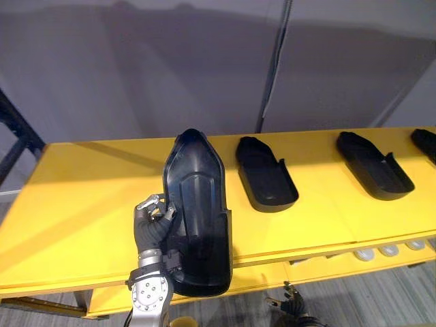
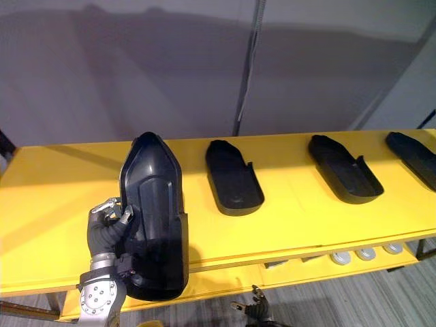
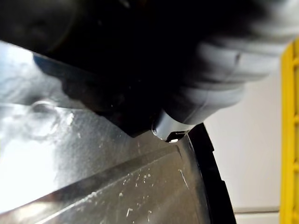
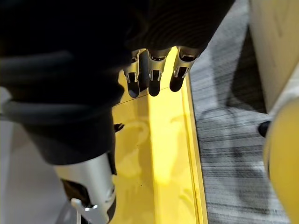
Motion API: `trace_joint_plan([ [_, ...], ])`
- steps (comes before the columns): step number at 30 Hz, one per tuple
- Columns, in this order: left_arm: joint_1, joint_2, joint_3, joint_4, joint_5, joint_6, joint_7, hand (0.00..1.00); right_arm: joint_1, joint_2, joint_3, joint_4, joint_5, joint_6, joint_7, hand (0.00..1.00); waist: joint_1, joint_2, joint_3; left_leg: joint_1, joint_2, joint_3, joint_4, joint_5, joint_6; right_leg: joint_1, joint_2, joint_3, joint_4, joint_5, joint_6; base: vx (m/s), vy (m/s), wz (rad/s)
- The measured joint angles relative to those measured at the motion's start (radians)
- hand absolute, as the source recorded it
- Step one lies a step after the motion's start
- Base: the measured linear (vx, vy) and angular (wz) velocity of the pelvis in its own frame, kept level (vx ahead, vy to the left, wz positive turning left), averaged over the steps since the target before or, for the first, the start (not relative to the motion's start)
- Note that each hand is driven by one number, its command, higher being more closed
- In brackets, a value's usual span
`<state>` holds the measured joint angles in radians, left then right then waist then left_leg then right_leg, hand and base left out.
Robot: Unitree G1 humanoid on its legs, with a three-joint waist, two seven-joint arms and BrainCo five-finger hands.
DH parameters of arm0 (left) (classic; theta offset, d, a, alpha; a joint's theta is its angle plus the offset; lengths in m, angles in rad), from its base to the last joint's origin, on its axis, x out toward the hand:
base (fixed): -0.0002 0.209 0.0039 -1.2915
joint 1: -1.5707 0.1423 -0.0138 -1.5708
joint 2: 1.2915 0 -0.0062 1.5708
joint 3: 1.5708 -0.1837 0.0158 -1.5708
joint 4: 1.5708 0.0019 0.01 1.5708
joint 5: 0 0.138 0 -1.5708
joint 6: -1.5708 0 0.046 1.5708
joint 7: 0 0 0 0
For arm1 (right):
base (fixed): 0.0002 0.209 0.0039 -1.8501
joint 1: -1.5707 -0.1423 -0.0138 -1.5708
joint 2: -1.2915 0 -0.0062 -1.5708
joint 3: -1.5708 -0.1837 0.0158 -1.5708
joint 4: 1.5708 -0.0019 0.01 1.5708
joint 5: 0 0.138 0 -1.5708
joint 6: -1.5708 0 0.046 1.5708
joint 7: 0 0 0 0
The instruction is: Walk over and take plastic housings, then place them on the shelf
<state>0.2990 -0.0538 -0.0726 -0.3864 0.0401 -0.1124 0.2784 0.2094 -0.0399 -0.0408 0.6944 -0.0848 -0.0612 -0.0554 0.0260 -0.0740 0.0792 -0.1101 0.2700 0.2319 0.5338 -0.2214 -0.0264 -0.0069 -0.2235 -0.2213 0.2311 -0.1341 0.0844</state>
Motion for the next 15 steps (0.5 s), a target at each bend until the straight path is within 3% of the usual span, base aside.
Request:
trace_joint_plan([
  [2,-0.011,0.001,-0.020,0.021,-0.010,-0.012,0.002,1.00,-0.012,-0.019,-0.004,0.034,0.000,0.000,-0.004,0.00,-0.016,0.026,-0.028,0.002,0.036,-0.035,-0.080,0.032,-0.012,-0.014,-0.017,-0.019,-0.018,0.015,0.050,0.02,0.347,0.51],
  [3,-0.035,0.001,-0.036,0.050,-0.015,-0.012,0.002,1.00,-0.019,-0.032,-0.021,0.067,0.001,0.001,-0.003,0.00,-0.036,0.057,-0.048,0.014,0.012,-0.071,-0.179,-0.003,-0.136,-0.020,-0.031,-0.043,-0.043,0.047,0.094,0.08,0.519,0.78],
  [4,-0.064,0.009,-0.027,0.085,-0.017,-0.012,0.005,1.00,-0.039,-0.005,-0.033,0.114,0.001,0.005,-0.004,0.00,-0.046,0.020,-0.038,0.012,-0.039,-0.075,-0.200,0.017,-0.134,-0.006,-0.073,-0.049,-0.075,0.074,0.079,0.08,0.510,0.73],
  [7,-0.109,0.034,-0.026,0.152,-0.018,-0.006,0.037,1.00,-0.038,0.057,-0.019,0.145,0.003,0.005,0.000,0.00,-0.043,-0.010,-0.029,0.014,-0.112,-0.100,-0.208,0.025,-0.115,0.041,-0.117,-0.064,-0.116,0.202,0.060,0.07,0.418,0.48],
  [8,-0.114,0.039,-0.030,0.152,-0.017,-0.006,0.038,1.00,-0.041,0.058,-0.013,0.144,0.003,0.004,0.000,0.00,-0.042,-0.008,-0.027,0.016,-0.115,-0.099,-0.203,0.020,-0.106,0.037,-0.120,-0.059,-0.103,0.216,0.059,0.03,0.282,0.07],
  [11,-0.125,0.051,-0.047,0.152,-0.017,-0.006,0.038,1.00,-0.058,0.056,-0.013,0.118,0.003,0.005,-0.001,0.00,-0.019,-0.012,-0.017,0.038,-0.119,-0.060,-0.189,0.016,-0.085,-0.028,-0.132,0.018,0.022,0.256,-0.003,-0.03,0.238,-0.16],
  [12,-0.123,0.042,-0.058,0.151,-0.016,-0.005,0.038,1.00,-0.051,0.058,-0.012,0.085,0.003,0.005,-0.001,0.00,-0.019,-0.016,-0.012,0.064,-0.135,-0.019,-0.212,0.027,-0.054,-0.044,-0.147,0.053,0.057,0.280,-0.034,-0.05,0.145,-0.10],
  [13,-0.123,0.035,-0.066,0.147,-0.015,-0.004,0.038,1.00,-0.045,0.056,-0.014,0.068,0.003,0.005,-0.002,0.00,-0.021,-0.012,-0.011,0.080,-0.143,-0.003,-0.235,0.027,-0.041,-0.054,-0.147,0.062,0.076,0.281,-0.040,-0.06,0.177,-0.17],
  [14,-0.127,0.027,-0.069,0.129,-0.015,-0.005,0.038,1.00,-0.045,0.063,-0.017,0.053,0.003,0.005,-0.001,0.00,-0.022,-0.007,0.005,0.099,-0.148,0.007,-0.253,0.023,-0.024,-0.097,-0.123,0.116,0.205,0.152,0.026,-0.08,0.071,0.13],
  [15,-0.139,0.017,-0.074,0.129,-0.009,-0.002,0.034,1.00,-0.026,0.084,-0.019,0.019,0.004,0.004,-0.001,0.00,-0.041,-0.013,0.008,0.098,-0.150,-0.021,-0.257,0.027,-0.017,-0.104,-0.027,0.182,0.315,-0.006,0.034,-0.08,0.026,0.30],
])
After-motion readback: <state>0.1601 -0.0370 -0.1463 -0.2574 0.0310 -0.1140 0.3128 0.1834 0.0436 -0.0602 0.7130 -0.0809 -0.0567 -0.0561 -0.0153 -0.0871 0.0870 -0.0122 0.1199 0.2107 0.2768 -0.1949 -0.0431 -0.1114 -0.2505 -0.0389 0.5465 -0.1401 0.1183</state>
